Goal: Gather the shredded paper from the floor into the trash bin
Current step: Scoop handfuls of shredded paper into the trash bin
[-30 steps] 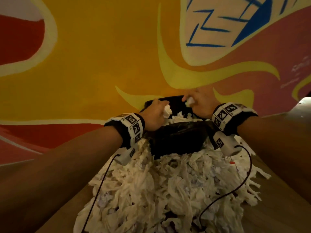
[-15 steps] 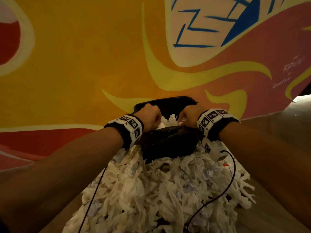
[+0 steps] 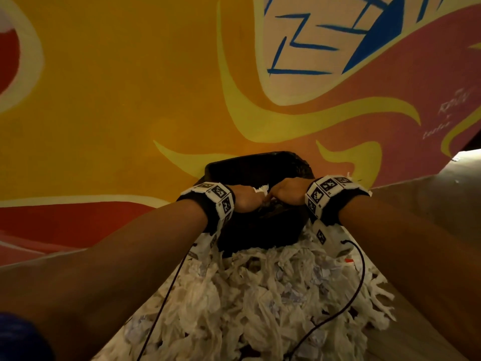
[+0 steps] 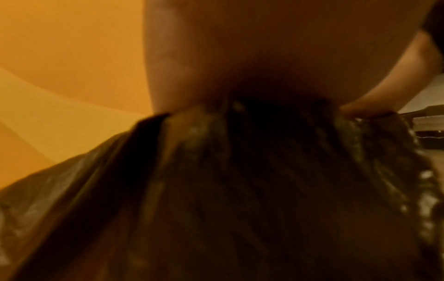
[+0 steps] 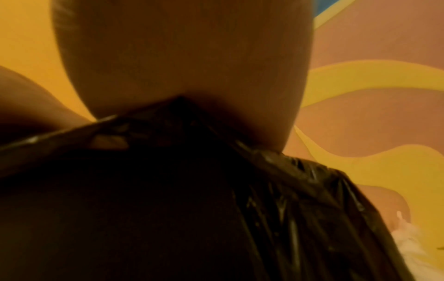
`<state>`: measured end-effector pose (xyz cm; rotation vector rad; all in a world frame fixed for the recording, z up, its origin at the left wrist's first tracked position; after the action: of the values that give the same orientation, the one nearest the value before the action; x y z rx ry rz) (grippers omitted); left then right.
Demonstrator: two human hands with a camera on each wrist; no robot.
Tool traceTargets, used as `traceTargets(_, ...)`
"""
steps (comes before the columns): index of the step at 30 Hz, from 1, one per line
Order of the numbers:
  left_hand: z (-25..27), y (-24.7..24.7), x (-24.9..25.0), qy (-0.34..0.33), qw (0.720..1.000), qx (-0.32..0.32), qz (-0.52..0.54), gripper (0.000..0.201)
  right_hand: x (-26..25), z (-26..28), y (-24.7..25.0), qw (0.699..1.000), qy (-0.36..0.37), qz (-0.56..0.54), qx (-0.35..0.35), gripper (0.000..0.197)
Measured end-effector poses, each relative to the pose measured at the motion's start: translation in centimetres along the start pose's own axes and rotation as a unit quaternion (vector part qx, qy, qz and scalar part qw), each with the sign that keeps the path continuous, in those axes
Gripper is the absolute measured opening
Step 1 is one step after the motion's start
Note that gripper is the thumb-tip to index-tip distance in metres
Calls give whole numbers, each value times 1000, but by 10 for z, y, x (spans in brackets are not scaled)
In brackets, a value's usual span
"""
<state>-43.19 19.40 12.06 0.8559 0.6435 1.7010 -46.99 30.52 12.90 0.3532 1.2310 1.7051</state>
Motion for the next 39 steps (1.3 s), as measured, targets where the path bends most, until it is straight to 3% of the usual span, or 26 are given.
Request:
traceTargets(3,0,0,-1,-9,1000,18,-2,42,5,-1,-2,999,29,29,-27,40)
traceTargets(7,11,19,-15,-58,992,59,91,42,19,-5,8,997,49,-13,64,29)
traceTargets(11,32,45,-47,-121,935,158,293,42,13,-3,14,990,76,-10,114,22)
traceTargets(14,47,57,-84,-131,906,259,308,36,-16,1,24,979,117,-23,168,19)
traceTargets(18,54,52,-142,-69,905,309,285,37,-84,2,32,947,197,-55,247,18)
traceTargets(22,57,32,-190,-13,927,305,217,35,-157,3,18,917,290,-55,268,13)
traceTargets(27,58,10,-227,23,951,275,138,26,-213,-21,-20,929,315,-70,182,10)
traceTargets(30,57,0,-252,58,963,244,96,26,-230,-43,-46,947,284,-67,131,11)
traceTargets(36,49,-31,-318,135,973,183,26,6,-228,-85,-92,983,148,-15,109,26)
traceTargets(39,37,-50,-353,180,974,137,7,36,-219,-99,-115,989,93,10,114,38)
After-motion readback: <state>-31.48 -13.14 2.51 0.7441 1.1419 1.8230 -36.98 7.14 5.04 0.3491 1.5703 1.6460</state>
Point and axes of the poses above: each hand's wrist, its own z-axis away from the middle knuckle, its own y-axis out of the back of the hand, x = y × z, the point moved 5 cm from there along -z, towards the middle knuckle, and after that the axes turned 11 degrees about y, right-handed, at the moved point
